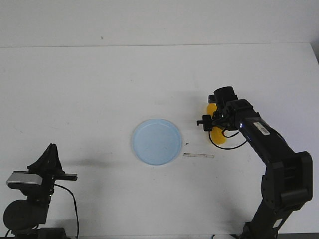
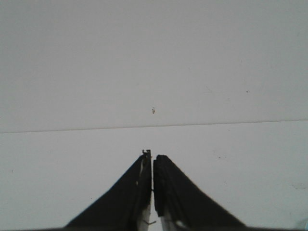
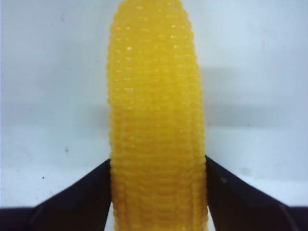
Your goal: Place corn on plate with both arms
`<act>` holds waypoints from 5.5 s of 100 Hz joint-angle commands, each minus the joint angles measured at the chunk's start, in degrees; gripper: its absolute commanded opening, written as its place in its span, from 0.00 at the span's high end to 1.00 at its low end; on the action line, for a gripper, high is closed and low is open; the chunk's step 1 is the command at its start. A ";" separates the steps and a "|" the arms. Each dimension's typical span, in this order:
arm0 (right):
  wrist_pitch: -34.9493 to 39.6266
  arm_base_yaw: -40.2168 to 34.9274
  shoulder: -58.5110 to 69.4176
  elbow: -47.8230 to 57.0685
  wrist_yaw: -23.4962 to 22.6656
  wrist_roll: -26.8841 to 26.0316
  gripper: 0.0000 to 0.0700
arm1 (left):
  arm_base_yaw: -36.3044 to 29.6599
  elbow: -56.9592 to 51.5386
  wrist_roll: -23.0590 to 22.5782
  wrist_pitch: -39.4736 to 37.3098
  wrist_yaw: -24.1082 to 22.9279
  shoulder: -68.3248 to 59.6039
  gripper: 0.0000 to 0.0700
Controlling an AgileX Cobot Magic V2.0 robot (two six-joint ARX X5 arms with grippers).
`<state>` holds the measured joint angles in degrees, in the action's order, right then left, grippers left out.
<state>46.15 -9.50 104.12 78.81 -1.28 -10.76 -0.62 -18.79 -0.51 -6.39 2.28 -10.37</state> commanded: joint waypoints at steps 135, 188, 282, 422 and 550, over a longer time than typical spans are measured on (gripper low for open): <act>-11.72 -29.81 0.46 2.36 -3.87 3.19 0.51 | 0.02 -0.74 -0.13 -0.70 0.07 0.00 1.00; -8.87 -30.10 2.99 2.21 -3.93 1.70 0.51 | 0.02 -0.74 -0.11 -0.72 0.07 0.00 1.00; -9.27 -30.25 -6.47 2.25 4.81 3.63 0.33 | 0.02 -0.74 -0.13 -0.72 0.09 0.00 1.00; -50.82 6.71 -64.83 -55.36 8.28 11.93 0.99 | 0.02 -0.74 -0.13 -0.72 0.09 0.00 1.00; -52.52 7.63 -89.48 -60.92 0.17 9.33 0.99 | 0.02 -0.74 -0.11 -0.72 0.07 0.00 1.00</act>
<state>-5.65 -1.85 14.68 17.78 -1.30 -0.47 -0.60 -18.79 -0.51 -6.39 2.28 -10.37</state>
